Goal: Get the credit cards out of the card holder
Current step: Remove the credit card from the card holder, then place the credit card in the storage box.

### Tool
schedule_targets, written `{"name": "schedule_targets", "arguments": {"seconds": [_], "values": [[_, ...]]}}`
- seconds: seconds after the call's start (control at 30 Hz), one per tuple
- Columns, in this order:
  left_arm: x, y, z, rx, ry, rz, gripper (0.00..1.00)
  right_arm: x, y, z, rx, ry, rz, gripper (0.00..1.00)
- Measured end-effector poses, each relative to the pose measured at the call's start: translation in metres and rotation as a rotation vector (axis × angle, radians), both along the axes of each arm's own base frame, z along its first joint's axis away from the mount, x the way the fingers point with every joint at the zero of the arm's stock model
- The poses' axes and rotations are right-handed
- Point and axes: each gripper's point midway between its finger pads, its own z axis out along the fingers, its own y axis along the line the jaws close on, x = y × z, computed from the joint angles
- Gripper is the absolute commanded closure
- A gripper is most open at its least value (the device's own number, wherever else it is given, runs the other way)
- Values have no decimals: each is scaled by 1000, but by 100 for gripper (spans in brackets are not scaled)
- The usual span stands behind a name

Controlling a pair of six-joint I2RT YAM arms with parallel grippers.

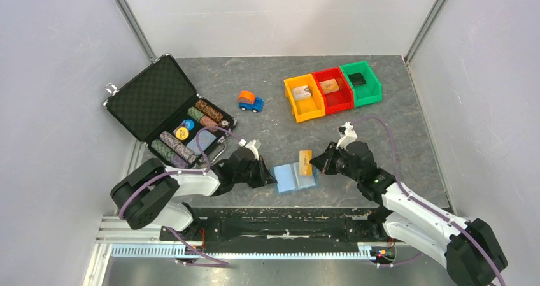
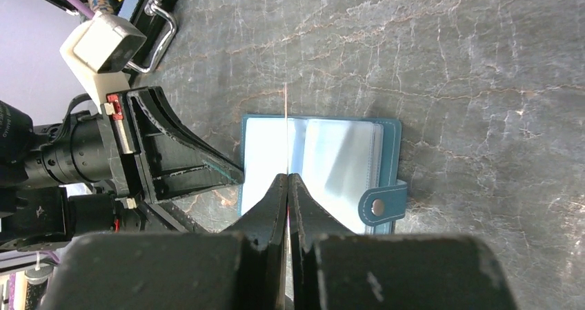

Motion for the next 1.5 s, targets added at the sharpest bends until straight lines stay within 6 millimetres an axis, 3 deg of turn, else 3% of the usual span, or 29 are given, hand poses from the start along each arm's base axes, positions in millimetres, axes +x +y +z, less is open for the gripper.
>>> {"name": "schedule_targets", "arguments": {"seconds": [0.17,0.37,0.5,0.7,0.9,1.03,1.2,1.3,1.5], "values": [[-1,4,5,19,-2,4,62,5,-3,13,20,-41,-28,100],[-4,10,15,33,-11,5,55,17,-6,38,61,-124,-77,100],[-2,9,30,22,-31,2,52,36,-17,53,71,-193,-166,100],[1,10,71,2,-104,-17,48,79,-58,84,54,-292,-397,100],[2,18,129,-17,-220,-34,46,130,-103,117,62,-364,-610,100],[0,28,166,9,-300,-61,45,161,-127,114,99,-352,-712,100],[-1,42,197,71,-393,-107,45,191,-129,91,151,-306,-772,100],[-2,53,197,129,-425,-124,45,208,-127,79,198,-279,-807,100],[-5,75,178,246,-434,-141,45,239,-133,64,263,-254,-915,100]]}}
